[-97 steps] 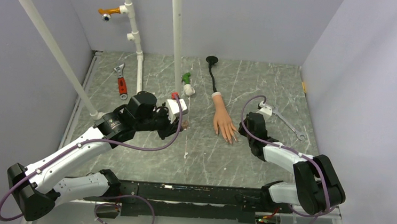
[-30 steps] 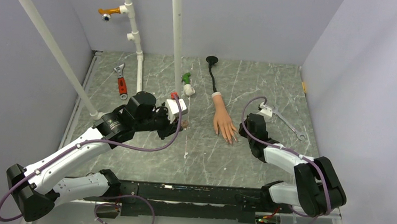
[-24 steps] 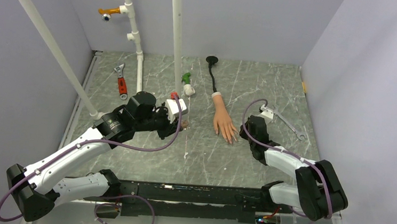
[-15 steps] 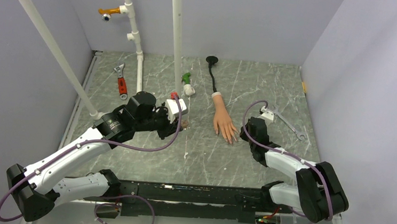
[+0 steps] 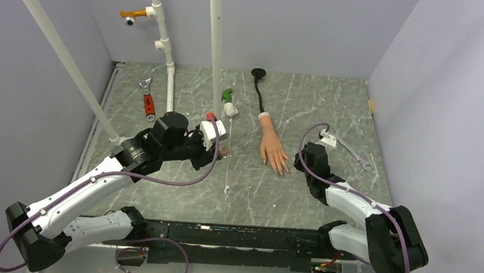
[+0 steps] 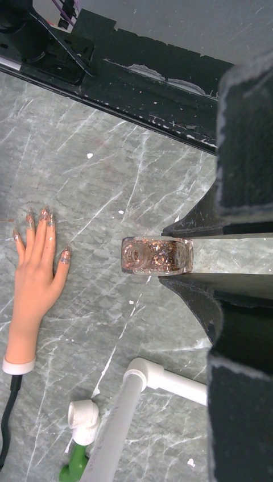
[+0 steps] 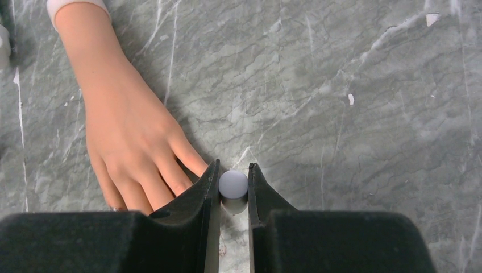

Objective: Paint the nails
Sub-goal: Paint the nail polish on the nail.

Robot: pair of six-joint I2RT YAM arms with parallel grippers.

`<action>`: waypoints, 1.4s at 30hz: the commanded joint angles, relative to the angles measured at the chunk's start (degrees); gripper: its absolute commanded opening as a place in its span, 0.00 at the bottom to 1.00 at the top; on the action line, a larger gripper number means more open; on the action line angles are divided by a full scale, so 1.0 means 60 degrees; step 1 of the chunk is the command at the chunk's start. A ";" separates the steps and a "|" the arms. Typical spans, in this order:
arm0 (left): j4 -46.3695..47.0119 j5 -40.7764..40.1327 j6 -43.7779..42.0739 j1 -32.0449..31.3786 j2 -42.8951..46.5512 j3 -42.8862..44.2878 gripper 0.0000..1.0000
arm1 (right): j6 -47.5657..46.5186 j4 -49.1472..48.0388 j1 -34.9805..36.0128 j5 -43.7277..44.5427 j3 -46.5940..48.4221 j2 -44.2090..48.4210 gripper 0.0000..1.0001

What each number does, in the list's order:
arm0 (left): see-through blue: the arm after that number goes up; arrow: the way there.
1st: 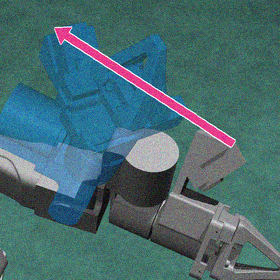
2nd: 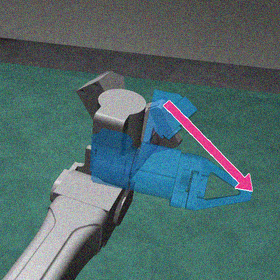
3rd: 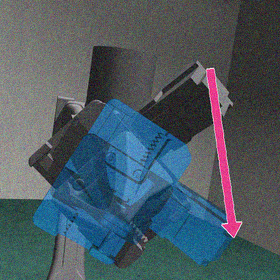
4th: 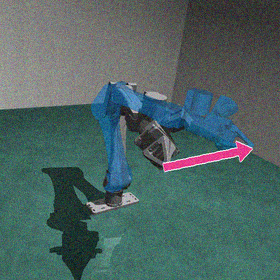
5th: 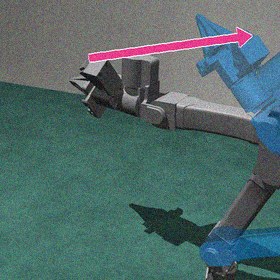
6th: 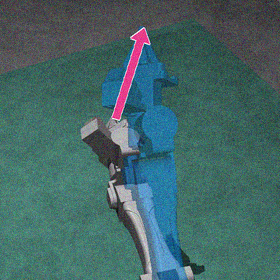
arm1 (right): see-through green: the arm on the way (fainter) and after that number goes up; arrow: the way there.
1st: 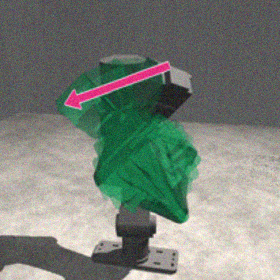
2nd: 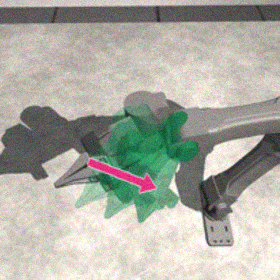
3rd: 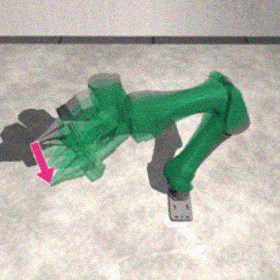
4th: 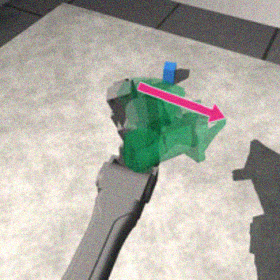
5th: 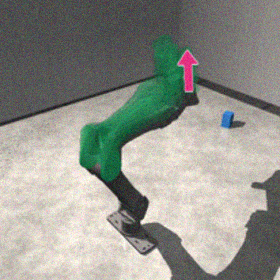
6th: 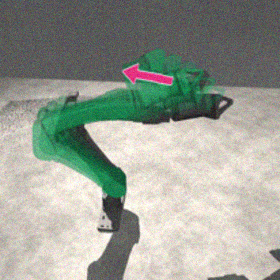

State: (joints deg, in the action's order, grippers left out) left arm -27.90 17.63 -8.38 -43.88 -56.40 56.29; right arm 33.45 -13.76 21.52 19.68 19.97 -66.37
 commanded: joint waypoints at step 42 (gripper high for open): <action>0.0187 -0.0092 -0.0129 -0.0055 0.0146 0.0453 0.00 | 0.0269 -0.0514 -0.0042 -0.0323 0.0060 -0.0623 0.00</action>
State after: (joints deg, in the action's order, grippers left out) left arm -27.94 17.61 -8.38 -43.97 -55.72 56.29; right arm 34.33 -15.59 21.47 18.24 20.58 -71.59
